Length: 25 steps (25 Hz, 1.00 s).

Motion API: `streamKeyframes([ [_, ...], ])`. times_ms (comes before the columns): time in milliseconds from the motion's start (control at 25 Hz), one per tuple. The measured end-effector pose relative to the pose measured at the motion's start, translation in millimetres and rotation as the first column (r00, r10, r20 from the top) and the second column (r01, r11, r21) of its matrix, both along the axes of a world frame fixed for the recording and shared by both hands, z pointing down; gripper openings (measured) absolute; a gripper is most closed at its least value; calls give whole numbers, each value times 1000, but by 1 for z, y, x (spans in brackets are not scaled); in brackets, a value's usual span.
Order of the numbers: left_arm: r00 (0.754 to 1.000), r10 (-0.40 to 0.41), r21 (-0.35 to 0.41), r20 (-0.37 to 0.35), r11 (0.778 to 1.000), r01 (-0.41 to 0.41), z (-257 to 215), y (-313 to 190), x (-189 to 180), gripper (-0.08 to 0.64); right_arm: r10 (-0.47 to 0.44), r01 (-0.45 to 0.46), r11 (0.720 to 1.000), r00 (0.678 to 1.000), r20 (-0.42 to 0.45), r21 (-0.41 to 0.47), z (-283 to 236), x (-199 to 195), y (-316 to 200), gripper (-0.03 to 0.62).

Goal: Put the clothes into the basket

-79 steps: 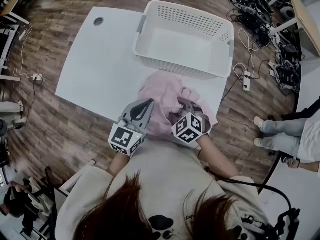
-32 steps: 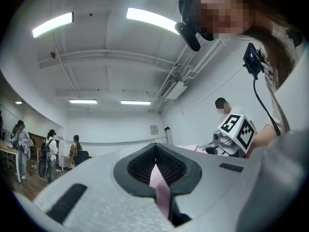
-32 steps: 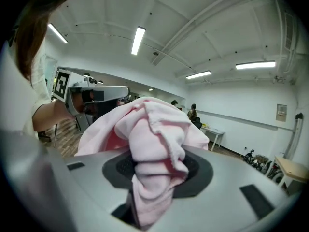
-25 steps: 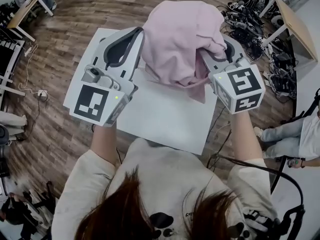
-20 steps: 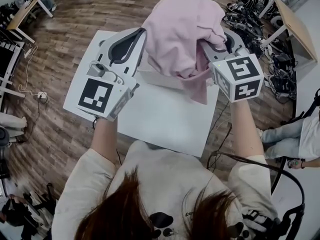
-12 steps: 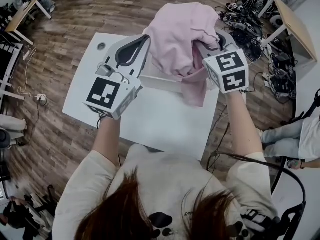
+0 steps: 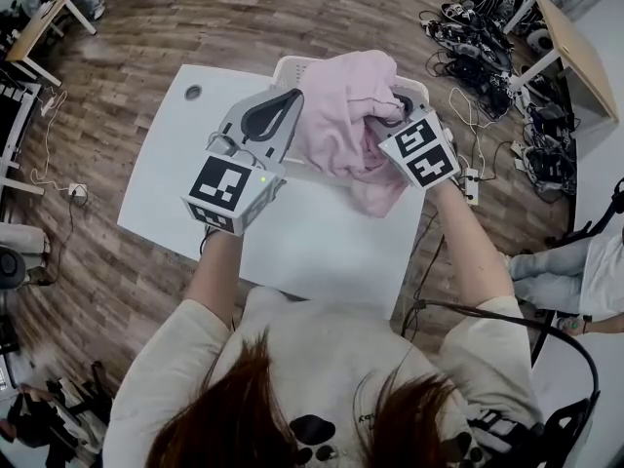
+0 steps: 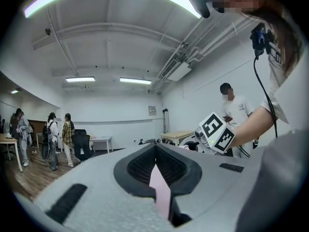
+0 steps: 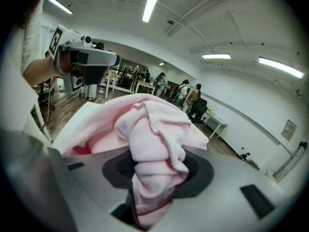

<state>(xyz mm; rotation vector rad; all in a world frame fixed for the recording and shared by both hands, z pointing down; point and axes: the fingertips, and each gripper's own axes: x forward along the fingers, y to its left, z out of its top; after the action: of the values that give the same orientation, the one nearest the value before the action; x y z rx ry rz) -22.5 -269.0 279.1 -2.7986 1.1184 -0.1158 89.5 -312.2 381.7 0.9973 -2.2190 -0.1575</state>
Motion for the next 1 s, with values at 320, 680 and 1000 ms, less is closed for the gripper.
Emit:
streamKeyframes([
  [320, 1000, 2, -60, -17, 998, -3, 19, -8, 0, 8, -37, 19, 983, 995, -96, -180, 64, -6, -8, 170],
  [680, 1000, 21, -120, -15, 992, -23, 46, -13, 6, 8, 47, -56, 984, 997, -59, -172, 66, -4, -22, 193],
  [1000, 999, 46, -156, -21, 986, -49, 62, -17, 24, 8, 102, -101, 989, 995, 7, -108, 51, 3, -27, 75],
])
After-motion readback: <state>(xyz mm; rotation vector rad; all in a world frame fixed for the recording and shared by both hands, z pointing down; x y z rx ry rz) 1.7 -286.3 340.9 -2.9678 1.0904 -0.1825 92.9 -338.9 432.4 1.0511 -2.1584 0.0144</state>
